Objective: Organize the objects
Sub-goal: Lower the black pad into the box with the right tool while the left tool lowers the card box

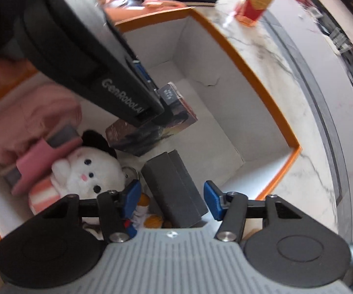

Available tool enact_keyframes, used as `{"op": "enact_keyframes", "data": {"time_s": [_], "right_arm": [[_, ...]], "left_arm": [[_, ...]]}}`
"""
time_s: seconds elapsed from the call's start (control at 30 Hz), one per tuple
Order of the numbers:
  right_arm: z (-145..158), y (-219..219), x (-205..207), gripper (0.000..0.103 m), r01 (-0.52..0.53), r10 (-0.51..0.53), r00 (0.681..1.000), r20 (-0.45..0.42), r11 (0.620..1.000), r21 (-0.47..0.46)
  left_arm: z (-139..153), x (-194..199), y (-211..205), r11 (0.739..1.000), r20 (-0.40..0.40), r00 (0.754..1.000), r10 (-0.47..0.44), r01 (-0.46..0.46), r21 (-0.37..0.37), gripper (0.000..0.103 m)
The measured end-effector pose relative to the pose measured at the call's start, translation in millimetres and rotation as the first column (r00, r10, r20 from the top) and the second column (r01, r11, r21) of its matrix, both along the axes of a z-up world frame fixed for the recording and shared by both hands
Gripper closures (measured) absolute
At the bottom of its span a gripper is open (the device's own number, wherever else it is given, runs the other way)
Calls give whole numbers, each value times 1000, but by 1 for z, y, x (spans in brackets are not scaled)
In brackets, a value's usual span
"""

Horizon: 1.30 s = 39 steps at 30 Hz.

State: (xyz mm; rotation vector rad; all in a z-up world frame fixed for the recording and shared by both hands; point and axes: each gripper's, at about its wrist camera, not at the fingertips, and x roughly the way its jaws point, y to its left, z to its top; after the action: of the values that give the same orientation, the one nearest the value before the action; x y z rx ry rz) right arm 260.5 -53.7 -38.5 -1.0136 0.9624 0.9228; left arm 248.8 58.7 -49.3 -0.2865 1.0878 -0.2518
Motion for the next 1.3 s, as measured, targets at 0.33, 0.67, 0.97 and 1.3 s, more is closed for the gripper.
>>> {"op": "enact_keyframes", "data": {"time_s": [0.33,0.67,0.97,1.3], "right_arm": [[-5,3,-24,96,-199,215,951,222,975,-95],[-13,11,0,96,-202,230,941,249,970,-132],[-9,11,32,96,-159,169,973,156,985,-72],[-25,17,64,95,-125,144,969,199,987,-105]], "left_arm": [[-7,5,3,999,-14,1000,17,-18,-47,77],[-13,14,7,997,-26,999,28,-30,-76,77],[-18,23,6,997,-34,999,8,-10,-81,77],[-21,25,10,989,-62,998,19,-28,-144,76]]}}
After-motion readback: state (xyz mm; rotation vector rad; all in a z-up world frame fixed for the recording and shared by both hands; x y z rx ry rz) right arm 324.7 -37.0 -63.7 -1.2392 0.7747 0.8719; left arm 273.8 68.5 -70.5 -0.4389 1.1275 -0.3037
